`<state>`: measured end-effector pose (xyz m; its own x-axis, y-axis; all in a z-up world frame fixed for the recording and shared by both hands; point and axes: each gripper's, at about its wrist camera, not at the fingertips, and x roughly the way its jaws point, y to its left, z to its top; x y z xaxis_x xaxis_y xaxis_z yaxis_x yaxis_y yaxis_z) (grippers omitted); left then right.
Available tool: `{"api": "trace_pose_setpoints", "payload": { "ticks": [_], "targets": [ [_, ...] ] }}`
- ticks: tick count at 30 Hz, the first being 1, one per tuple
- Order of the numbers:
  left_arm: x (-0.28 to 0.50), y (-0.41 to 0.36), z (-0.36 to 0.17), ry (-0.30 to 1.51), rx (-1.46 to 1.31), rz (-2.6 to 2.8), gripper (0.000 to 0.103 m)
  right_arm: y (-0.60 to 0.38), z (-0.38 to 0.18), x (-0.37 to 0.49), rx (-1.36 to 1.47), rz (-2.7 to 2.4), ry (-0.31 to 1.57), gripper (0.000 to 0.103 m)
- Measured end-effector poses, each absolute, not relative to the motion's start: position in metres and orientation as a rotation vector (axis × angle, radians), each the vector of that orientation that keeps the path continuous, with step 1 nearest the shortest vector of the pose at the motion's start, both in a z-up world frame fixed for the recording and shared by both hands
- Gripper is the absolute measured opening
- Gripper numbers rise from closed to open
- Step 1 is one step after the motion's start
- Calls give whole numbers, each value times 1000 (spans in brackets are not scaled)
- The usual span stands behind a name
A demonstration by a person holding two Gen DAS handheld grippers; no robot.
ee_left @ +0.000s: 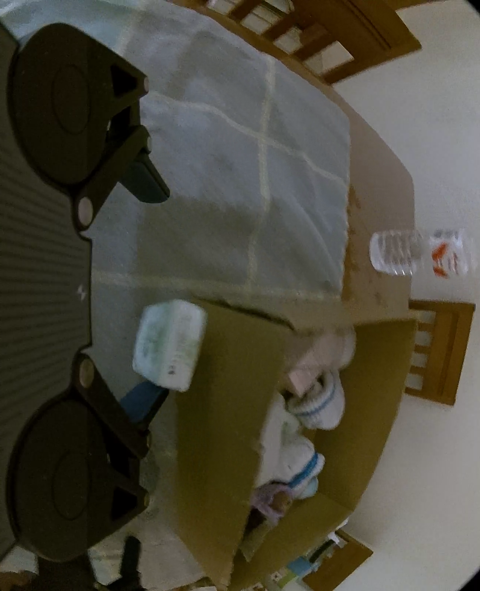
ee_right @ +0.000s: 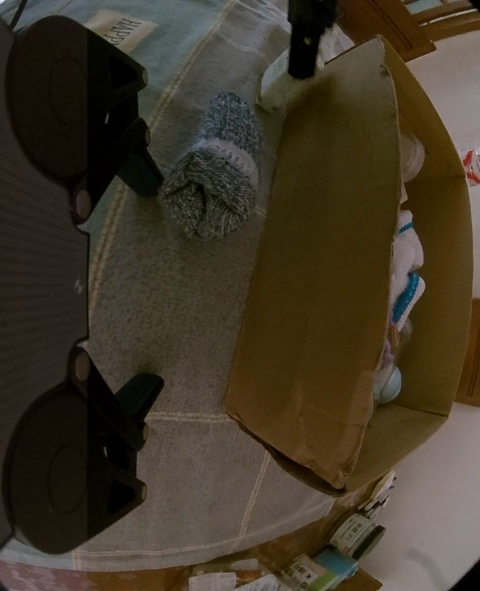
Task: Organize objects
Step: 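Move both tools back toward the C&S tissue pack and grey knit sock, then grasp the C&S tissue pack with the left tool while the right tool grasps the grey sock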
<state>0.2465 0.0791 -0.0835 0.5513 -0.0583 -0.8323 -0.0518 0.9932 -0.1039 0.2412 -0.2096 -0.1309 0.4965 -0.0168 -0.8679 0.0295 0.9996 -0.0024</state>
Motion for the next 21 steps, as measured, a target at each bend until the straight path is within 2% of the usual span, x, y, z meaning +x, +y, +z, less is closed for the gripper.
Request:
{"api": "trace_pose_setpoints", "payload": {
  "ticks": [9,16,21],
  "targets": [
    [220,108,-88,1013,-128,54,102,-209,-132,238,8,-20,1068,103],
    [216,88,-94,990,-19,-26,102,-195,-132,231,-8,32,1063,103],
    [219,77,-105,1013,-72,-8,102,-188,-128,229,10,55,1046,103]
  ]
}}
